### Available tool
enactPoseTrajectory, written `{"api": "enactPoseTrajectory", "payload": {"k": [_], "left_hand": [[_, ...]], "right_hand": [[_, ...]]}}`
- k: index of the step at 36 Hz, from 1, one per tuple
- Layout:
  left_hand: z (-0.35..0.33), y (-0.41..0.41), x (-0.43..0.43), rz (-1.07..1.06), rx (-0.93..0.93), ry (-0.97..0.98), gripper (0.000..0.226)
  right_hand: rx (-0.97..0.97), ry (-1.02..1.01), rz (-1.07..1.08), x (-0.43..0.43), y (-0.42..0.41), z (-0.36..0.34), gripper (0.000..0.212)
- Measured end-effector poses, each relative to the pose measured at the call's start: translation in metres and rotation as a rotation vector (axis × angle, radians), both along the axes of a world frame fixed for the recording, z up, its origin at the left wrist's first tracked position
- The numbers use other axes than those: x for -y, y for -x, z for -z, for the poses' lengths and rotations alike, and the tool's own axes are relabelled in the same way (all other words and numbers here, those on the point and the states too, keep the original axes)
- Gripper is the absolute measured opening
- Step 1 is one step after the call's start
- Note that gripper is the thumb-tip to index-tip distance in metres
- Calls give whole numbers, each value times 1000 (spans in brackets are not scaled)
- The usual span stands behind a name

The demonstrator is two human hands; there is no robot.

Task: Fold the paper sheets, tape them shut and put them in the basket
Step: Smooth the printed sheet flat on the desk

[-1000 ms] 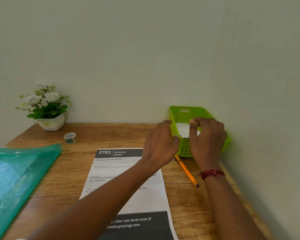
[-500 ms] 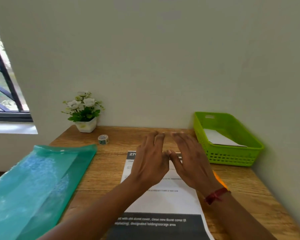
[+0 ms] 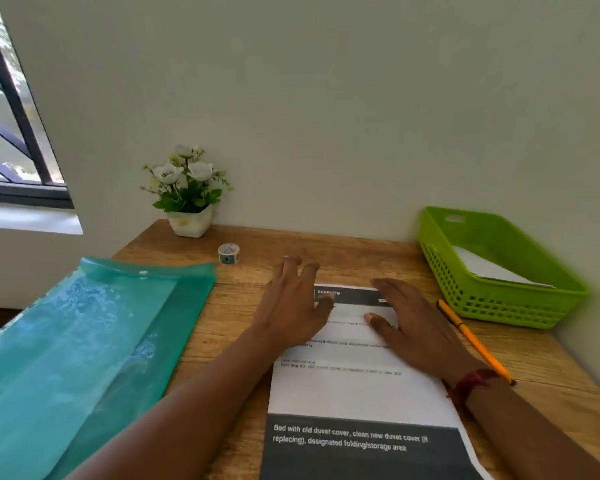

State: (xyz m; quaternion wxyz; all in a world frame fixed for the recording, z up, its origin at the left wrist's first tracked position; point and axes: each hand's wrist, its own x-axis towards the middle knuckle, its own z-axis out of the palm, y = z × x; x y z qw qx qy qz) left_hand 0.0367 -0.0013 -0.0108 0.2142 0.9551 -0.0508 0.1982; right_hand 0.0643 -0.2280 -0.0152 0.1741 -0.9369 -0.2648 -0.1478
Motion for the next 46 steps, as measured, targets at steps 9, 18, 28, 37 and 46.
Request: {"api": "enactPoseTrajectory", "payload": {"k": [9,18,28,37,46], "left_hand": [[1,-1,-24,101,-309,-48,114],[-7,3,-34,18,-387,-136,120],[-7,-2,-35,14,-359,-99,128],[-10,1,-34,38,-309,-39,126],[-15,3,-34,47,-254,4,123]], "right_hand": [[-170,73,46,-9,-7,1,73],[-121,120,44,-10,-6,3,72],[-75,123,56,-10,-4,6,69],[-164,2,47,-6,-7,5,79],[-223,-16,48,-4,-9,3,88]]}}
